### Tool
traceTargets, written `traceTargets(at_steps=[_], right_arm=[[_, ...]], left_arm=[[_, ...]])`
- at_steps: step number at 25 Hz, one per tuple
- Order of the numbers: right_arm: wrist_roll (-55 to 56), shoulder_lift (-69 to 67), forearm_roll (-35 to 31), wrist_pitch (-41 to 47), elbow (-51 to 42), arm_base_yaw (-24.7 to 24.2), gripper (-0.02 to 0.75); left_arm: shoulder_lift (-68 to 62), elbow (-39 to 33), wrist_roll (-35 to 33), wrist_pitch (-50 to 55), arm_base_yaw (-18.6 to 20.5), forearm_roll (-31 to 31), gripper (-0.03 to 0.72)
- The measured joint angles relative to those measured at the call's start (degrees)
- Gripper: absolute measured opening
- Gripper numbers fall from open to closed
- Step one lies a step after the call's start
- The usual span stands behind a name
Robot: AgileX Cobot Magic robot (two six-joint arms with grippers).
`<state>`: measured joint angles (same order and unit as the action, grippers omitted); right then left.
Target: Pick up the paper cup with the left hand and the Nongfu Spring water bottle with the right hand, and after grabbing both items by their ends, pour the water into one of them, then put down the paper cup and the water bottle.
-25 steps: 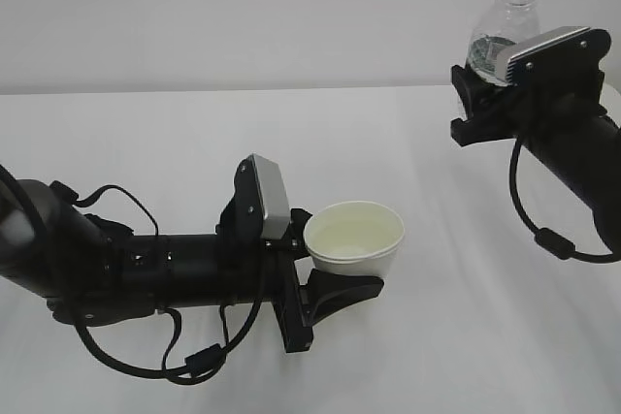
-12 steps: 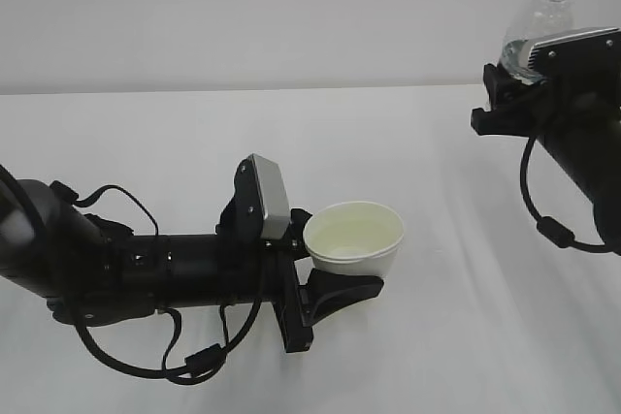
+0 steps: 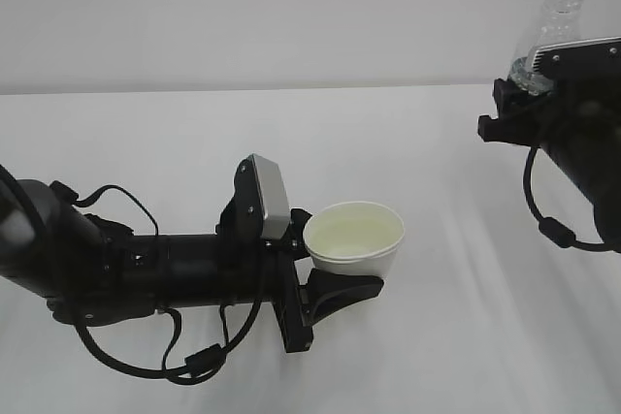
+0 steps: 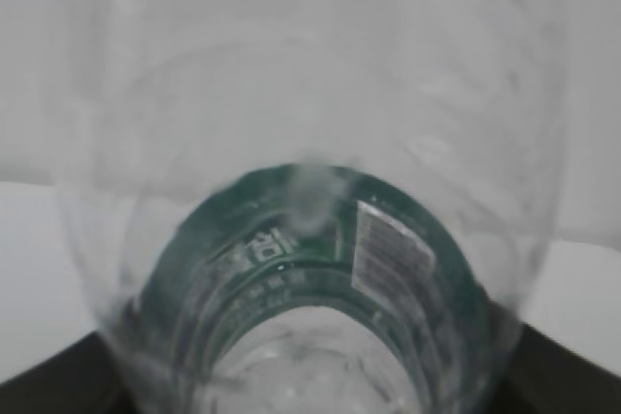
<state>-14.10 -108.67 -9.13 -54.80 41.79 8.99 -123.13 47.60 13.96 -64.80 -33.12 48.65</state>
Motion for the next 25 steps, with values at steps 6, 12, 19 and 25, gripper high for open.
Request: traceTargets(at_steps=[6, 12, 19, 25], right_arm=[[0.0, 0.0, 0.0, 1.83, 0.0, 0.0, 0.455], [0.25, 0.0, -0.04, 4.63, 0.0, 0.0, 0.454], [1.51, 0.0, -0.04, 8.26, 0.0, 0.0, 0.454], [3.99, -3.31, 1.49, 8.16, 0.0, 0.0, 0.452]], left_arm=[[0.0, 0.0, 0.0, 0.0, 0.0, -0.04, 0.412], [0.0, 0.0, 0.0, 0.0, 0.0, -0.27, 0.412], [0.0, 0.0, 0.0, 0.0, 0.0, -0.85, 0.412], [0.0, 0.0, 0.0, 0.0, 0.0, -1.55, 0.412]])
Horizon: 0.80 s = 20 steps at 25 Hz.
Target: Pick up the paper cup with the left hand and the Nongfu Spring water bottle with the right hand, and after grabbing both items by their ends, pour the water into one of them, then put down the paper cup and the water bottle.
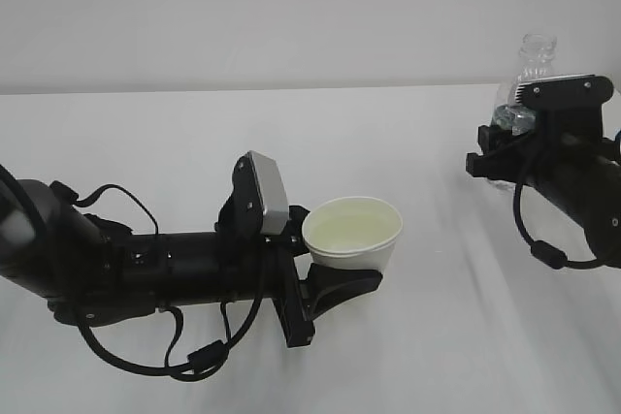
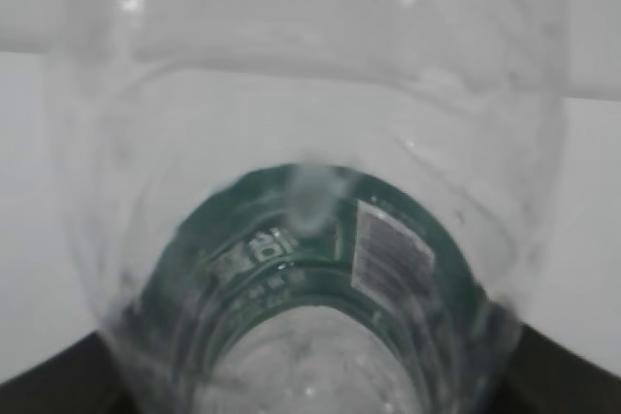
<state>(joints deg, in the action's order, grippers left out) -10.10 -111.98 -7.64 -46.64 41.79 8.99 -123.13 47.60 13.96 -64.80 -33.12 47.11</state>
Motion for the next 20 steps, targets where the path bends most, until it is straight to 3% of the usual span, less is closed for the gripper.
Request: traceTargets(at_steps=[13, 20], right_arm=[[2.49, -7.84, 2.74, -10.88, 0.0, 0.0, 0.452], [2.58, -9.07, 2.75, -12.12, 0.0, 0.0, 0.452]], left_arm=[[0.0, 0.0, 0.0, 0.0, 0.0, 0.0, 0.412], [0.0, 0.0, 0.0, 0.0, 0.0, 0.0, 0.412]])
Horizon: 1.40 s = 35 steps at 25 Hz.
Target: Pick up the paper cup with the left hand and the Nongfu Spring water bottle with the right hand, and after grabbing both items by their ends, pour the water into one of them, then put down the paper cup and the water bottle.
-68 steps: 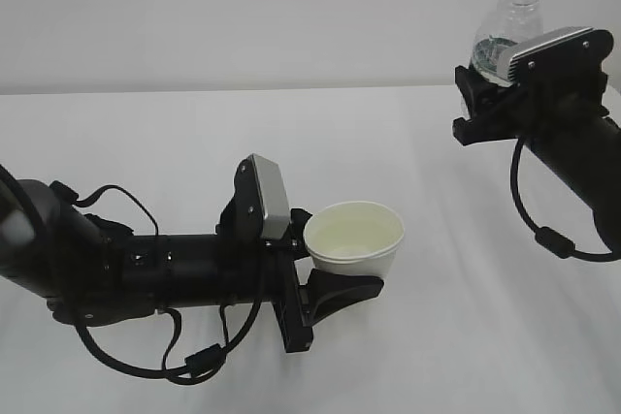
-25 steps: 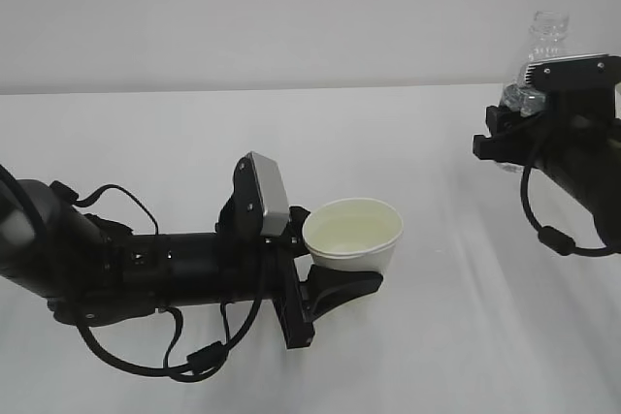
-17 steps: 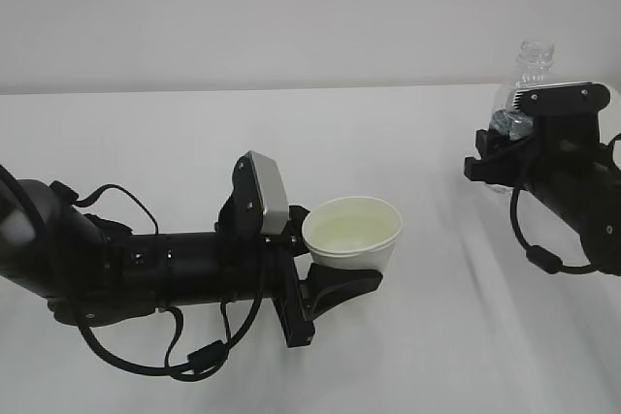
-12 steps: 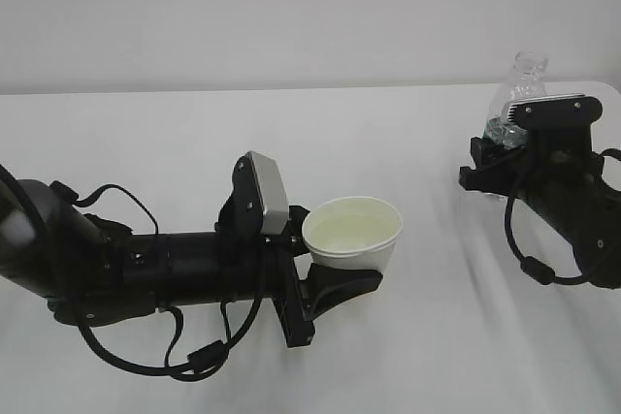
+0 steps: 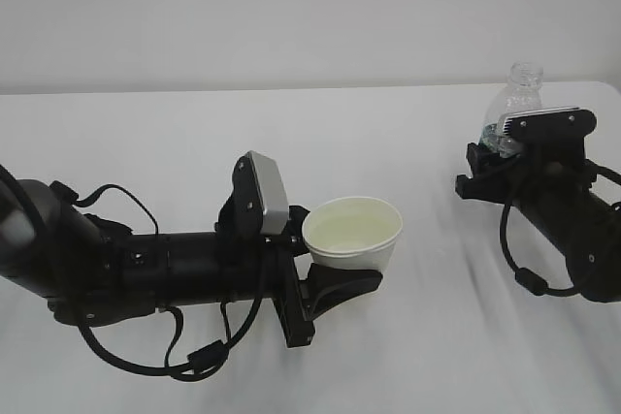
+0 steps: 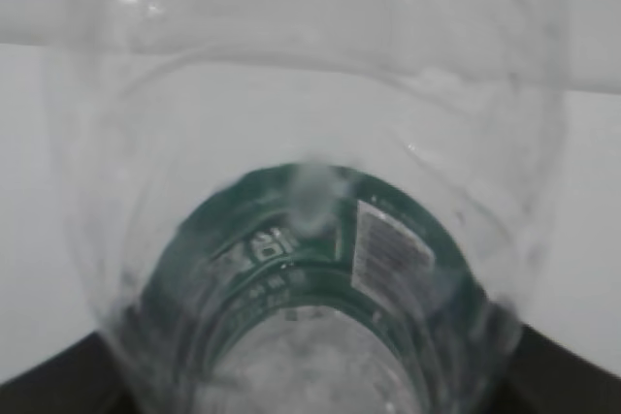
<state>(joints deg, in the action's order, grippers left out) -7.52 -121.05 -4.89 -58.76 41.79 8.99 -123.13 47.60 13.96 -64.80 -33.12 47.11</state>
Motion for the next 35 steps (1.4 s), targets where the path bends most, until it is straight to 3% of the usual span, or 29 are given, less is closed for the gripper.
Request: traceTargets(at_steps=[31, 35], right_arm=[[0.04, -4.24, 0.13, -4.74, 0.0, 0.0, 0.452], [0.04, -4.34, 0.13, -4.63, 0.0, 0.0, 0.491]], left_arm=[[0.0, 0.0, 0.0, 0.0, 0.0, 0.0, 0.412], [0.0, 0.0, 0.0, 0.0, 0.0, 0.0, 0.412]])
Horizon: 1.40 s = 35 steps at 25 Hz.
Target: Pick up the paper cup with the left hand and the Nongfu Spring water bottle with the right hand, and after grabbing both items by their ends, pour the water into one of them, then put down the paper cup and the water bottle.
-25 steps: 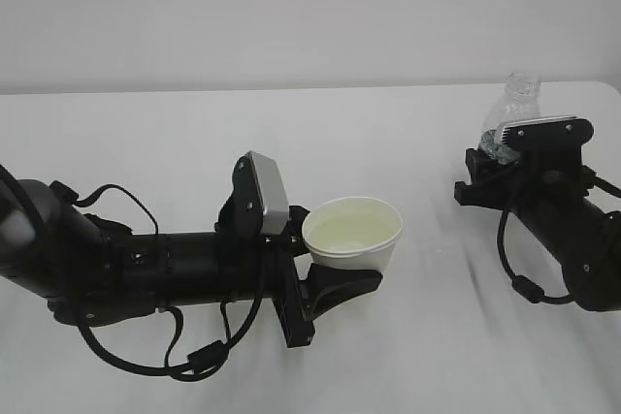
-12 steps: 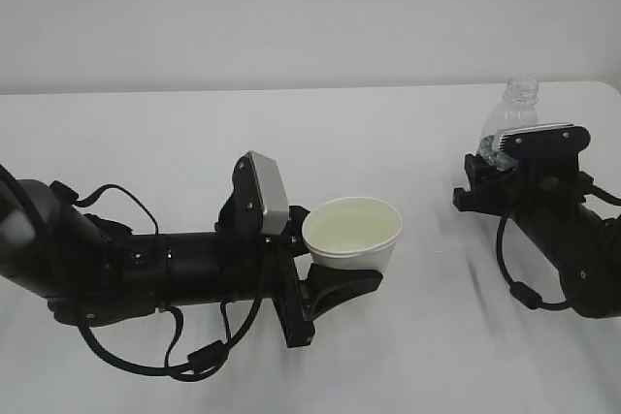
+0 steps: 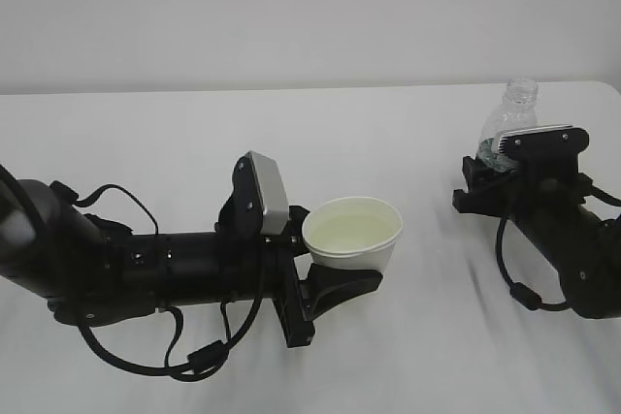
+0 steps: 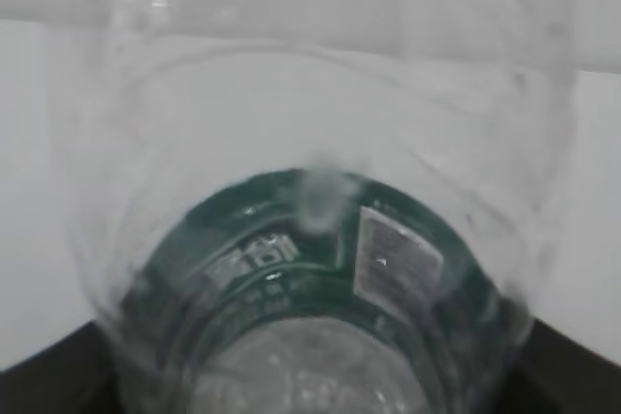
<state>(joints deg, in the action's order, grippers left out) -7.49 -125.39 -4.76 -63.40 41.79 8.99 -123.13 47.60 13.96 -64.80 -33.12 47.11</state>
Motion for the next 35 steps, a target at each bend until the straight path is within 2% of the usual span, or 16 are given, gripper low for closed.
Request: traceTargets(at_steps=[6, 35], right_arm=[[0.0, 0.0, 0.0, 0.1, 0.0, 0.0, 0.557], [1.71, 2.14, 0.0, 0.75, -3.43, 0.0, 0.562]], left_arm=[[0.0, 0.0, 0.0, 0.0, 0.0, 0.0, 0.412], [0.0, 0.0, 0.0, 0.0, 0.0, -2.12, 0.41]])
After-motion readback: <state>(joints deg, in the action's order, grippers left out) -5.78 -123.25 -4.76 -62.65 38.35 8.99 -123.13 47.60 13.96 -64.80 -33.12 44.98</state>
